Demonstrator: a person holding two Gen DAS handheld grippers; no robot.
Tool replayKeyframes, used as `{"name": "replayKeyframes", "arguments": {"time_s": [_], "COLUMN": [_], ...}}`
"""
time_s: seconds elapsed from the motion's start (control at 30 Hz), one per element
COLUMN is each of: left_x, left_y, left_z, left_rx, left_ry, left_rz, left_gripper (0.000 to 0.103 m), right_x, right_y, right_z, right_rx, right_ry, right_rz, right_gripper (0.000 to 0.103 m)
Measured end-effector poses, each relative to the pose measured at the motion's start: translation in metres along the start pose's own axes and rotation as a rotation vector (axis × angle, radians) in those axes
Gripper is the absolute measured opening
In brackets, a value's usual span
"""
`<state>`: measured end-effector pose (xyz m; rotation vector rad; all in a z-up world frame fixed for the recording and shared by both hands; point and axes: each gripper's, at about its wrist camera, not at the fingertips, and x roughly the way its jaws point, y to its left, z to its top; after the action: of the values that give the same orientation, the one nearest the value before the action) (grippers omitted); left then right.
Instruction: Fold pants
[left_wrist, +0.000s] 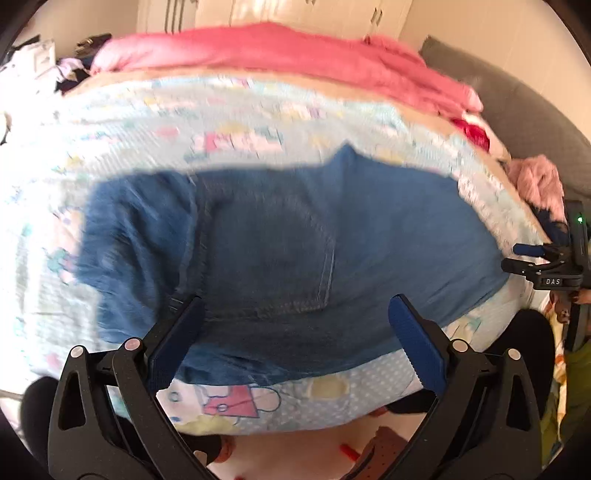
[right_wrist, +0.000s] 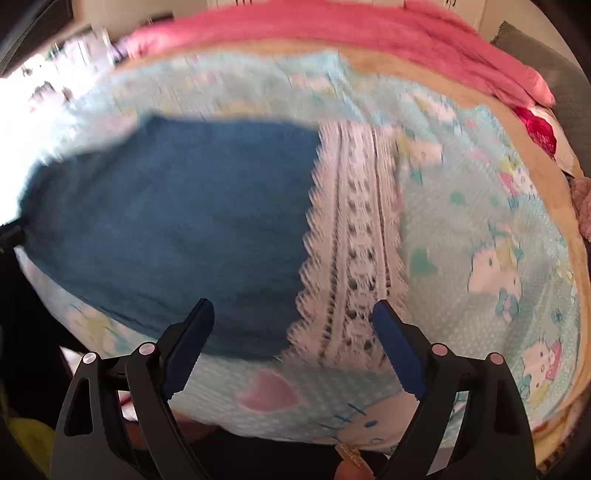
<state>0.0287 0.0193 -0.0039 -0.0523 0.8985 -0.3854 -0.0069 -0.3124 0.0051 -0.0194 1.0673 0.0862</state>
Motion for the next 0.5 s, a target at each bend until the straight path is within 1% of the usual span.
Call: {"name": "replayKeyframes", "arguments": {"time_s": [0.07,0.1,0.17,0.2,0.33,0.5], "left_x": [-0.014,-0.017,-0.015,-0.010,0.010,0.039], "left_y": [0.002,0.002,0.004,0.005,0.005,-0.010], "left_z": [0.010,0.015,0.024,0.028,0.039,0.043], "left_rx": [-0.005,-0.006,-0.004,-0.012,-0.034,0.018], "left_ry": [-0.046,-0.059,-0.065,-0.053,-0.019,0.027], "left_rz": [-0.004,0.002,0.021,0.034,0.013,0.014], "left_gripper": [0.094,0.094,0.094,0.094,0.094,0.094], "right_x": [-0.011,-0.015,-0.017,-0.014,0.004,0.040], "right_y": [0.008,0.016,0.027,0.036,0.063,0.077], "right_z": [0.013,0.024,0.037,0.048,0.080,0.113], "right_rx": [-0.014,-0.035,-0.062,-0.081,-0.122,-0.120], "right_ry": [-0.057,-0.084,-0.105,-0.115,-0.129,-0.102], "right_rz": [0.031,0.042,0.058,0.066,0.086,0.087], "right_gripper": [0.087,0.087,0.090,0.091,0.091,0.091]}}
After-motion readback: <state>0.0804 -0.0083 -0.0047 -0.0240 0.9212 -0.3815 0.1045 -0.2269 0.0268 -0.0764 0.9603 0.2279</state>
